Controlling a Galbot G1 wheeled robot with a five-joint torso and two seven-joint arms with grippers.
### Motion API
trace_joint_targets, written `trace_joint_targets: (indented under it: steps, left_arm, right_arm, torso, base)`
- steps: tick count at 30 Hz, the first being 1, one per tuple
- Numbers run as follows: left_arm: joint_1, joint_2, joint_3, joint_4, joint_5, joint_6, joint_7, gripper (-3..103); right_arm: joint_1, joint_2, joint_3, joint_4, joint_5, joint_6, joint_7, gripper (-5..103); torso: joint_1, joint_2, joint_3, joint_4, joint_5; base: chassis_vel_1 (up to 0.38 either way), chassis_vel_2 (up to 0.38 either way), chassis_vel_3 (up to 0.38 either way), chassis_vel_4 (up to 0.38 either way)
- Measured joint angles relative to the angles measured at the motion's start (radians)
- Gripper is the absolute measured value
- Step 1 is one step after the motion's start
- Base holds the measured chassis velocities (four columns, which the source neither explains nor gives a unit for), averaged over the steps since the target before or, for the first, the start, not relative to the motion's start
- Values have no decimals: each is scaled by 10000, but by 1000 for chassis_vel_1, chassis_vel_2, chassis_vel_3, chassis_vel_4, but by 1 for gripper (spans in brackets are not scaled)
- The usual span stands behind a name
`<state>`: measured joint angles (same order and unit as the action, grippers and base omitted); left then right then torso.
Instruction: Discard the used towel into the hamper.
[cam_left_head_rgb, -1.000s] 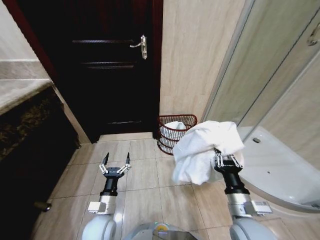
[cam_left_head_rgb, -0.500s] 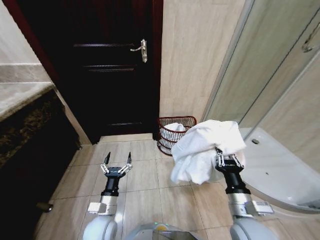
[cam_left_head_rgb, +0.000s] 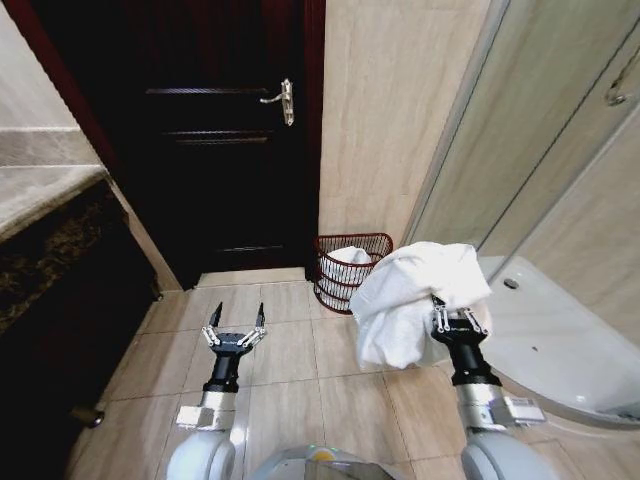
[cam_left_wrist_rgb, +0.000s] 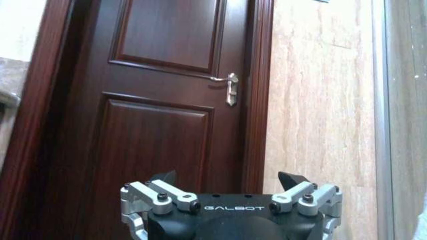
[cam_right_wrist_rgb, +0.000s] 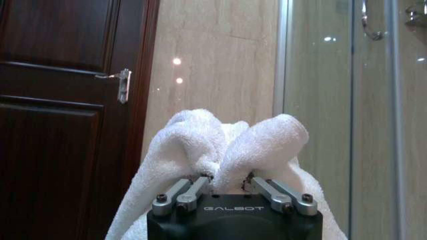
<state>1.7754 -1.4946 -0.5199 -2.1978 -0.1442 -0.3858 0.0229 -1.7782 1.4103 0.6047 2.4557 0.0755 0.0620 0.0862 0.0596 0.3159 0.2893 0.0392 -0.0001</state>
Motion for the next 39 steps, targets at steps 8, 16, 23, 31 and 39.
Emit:
trace_joint_targets:
  steps: [8,16,23,31,39]
  left_arm:
    - [-33,-34,163,34,115,2,-125,100]
    - [-5,-47,156,34,175,12,-194,100]
    - [51,-90,151,56,315,5,-268,100]
    - [225,-109,-2,-1,377,-149,-360,100]
    - [469,17,-536,203,198,-491,-411,100]
  right_arm:
    - [39,-24,-85,-127,-45,33,-68,19]
    - [331,-191,-246,-184,-55,-56,-69,19]
    - [689,-428,-291,-315,46,-215,17,19]
    - [1737,-1217,-378,-11,991,-968,558,19]
    - [3154,-2163,-74,31,2487,-1661,959,19]
  torso:
    - [-8,-21,-12,1,1]
    - [-13,-35,-22,2,2]
    - [-15,-43,-27,-1,3]
    - [-15,-50,-29,1,-1]
    - [-20,-51,-36,-2,2]
  base:
    - [-103,121,109,-106]
    - [-111,121,114,-118]
    - [-120,113,111,-120]
    - [-92,94,100,-88]
    - [-12,16,8,-11]
